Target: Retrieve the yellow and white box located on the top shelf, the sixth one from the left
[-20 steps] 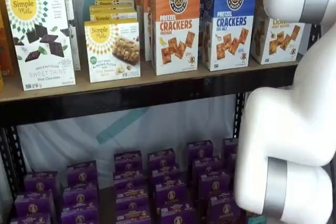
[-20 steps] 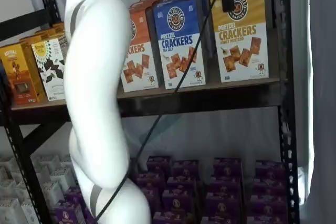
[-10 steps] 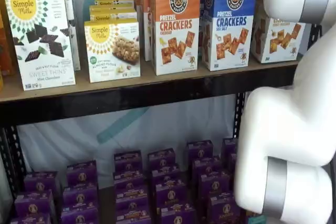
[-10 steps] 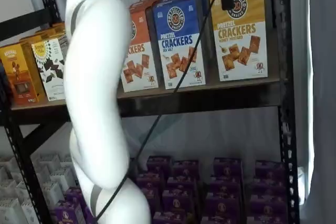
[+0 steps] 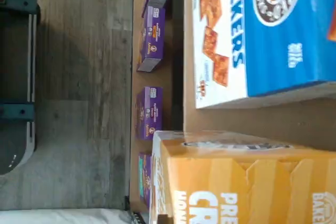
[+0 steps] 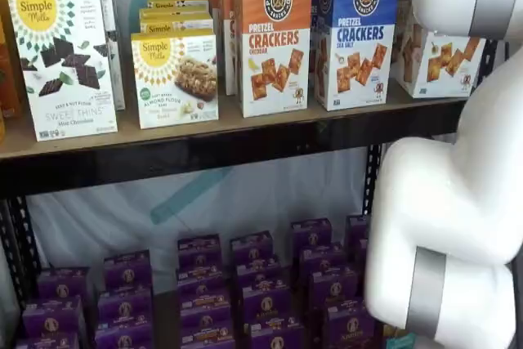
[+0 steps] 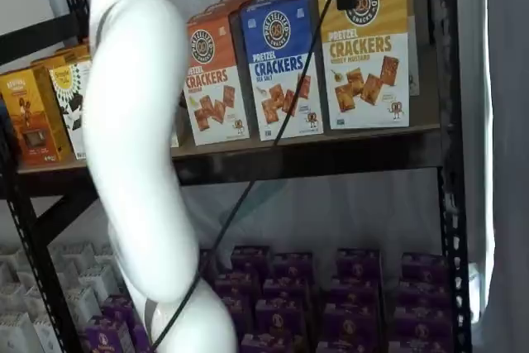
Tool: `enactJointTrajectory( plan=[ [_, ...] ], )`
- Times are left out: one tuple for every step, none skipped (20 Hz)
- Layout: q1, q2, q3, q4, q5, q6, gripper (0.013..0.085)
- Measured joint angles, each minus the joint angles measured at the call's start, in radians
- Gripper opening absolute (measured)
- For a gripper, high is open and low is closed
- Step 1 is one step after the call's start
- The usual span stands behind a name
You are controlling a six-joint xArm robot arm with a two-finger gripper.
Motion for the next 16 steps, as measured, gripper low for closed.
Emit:
enactJointTrajectory(
  plan=[
    [-0.006, -0.014, 0.012, 0.001, 0.002, -0.005, 0.061],
    [-0.012, -0.034, 0.029, 0.0, 0.004, -0.012, 0.061],
    [-0.02, -0.053, 0.045, 0.0, 0.006, -0.019, 0.061],
    [-0.025, -0.068, 0.058, -0.002, 0.007, -0.025, 0.061],
    [-0.029, -0.085, 0.075, -0.006, 0.008, -0.031, 0.061],
    [-0.033, -0.106, 0.093, -0.011, 0.01, -0.038, 0.061],
    [-0.037, -0.131, 0.118, -0.019, 0.012, -0.045, 0.061],
    [-0.037, -0.15, 0.137, -0.027, 0.015, -0.048, 0.061],
    [-0.037, -0.173, 0.16, -0.034, 0.017, -0.051, 0.061],
    [-0.035, -0.192, 0.178, -0.039, 0.021, -0.052, 0.061],
    [-0.033, -0.213, 0.2, -0.045, 0.026, -0.051, 0.061],
    [-0.028, -0.237, 0.222, -0.051, 0.032, -0.049, 0.061],
    [-0.025, -0.248, 0.233, -0.054, 0.035, -0.047, 0.061],
    [-0.021, -0.262, 0.247, -0.057, 0.039, -0.044, 0.061],
    [-0.016, -0.276, 0.259, -0.06, 0.045, -0.04, 0.061],
    [-0.01, -0.289, 0.271, -0.062, 0.052, -0.034, 0.061]
  ],
)
